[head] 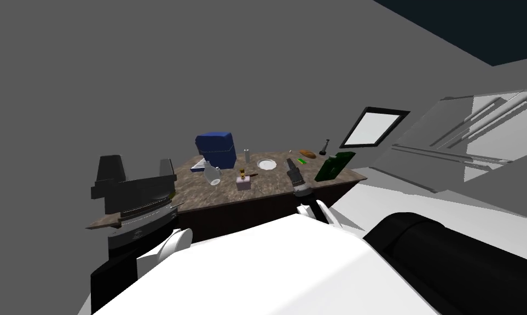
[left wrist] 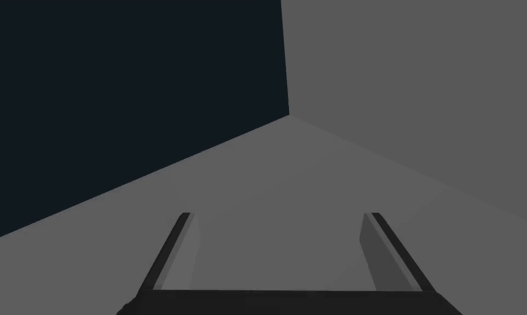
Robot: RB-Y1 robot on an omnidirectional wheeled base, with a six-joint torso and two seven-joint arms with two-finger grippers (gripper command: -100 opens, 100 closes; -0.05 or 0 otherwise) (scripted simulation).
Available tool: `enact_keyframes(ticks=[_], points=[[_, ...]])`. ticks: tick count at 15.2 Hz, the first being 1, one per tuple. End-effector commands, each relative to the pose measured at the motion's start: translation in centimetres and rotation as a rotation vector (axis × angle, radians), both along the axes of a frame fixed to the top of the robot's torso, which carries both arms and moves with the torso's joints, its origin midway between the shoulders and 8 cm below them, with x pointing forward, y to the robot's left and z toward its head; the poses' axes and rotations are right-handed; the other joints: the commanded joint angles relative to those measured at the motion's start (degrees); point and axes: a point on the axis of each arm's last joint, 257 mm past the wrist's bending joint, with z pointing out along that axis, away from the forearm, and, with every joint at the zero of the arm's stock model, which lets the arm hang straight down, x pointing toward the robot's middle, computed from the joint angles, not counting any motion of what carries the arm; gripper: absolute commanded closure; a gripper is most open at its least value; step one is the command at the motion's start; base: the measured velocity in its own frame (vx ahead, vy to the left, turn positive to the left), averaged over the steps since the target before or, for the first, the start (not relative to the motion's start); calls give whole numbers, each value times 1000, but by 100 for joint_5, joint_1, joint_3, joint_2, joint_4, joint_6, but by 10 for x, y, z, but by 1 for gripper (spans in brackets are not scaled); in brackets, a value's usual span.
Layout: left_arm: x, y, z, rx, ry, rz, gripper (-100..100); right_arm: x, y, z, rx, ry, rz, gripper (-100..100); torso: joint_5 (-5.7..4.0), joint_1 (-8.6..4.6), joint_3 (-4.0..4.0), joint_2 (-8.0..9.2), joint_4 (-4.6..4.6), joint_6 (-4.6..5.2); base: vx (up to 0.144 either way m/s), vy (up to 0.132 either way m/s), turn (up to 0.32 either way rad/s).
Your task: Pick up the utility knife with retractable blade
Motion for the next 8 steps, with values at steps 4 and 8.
enact_keyframes(ticks=[4, 8], points=[[0, 0, 0, 0, 0, 0, 0, 10, 3, -31, -145, 67, 33, -100, 0, -2, 0, 0, 0, 0, -15, -50, 114], [0, 0, 0, 0, 0, 0, 0, 15, 1, -58, -264, 124, 55, -100, 0, -2, -1, -1, 0, 0, -14, -50, 148]])
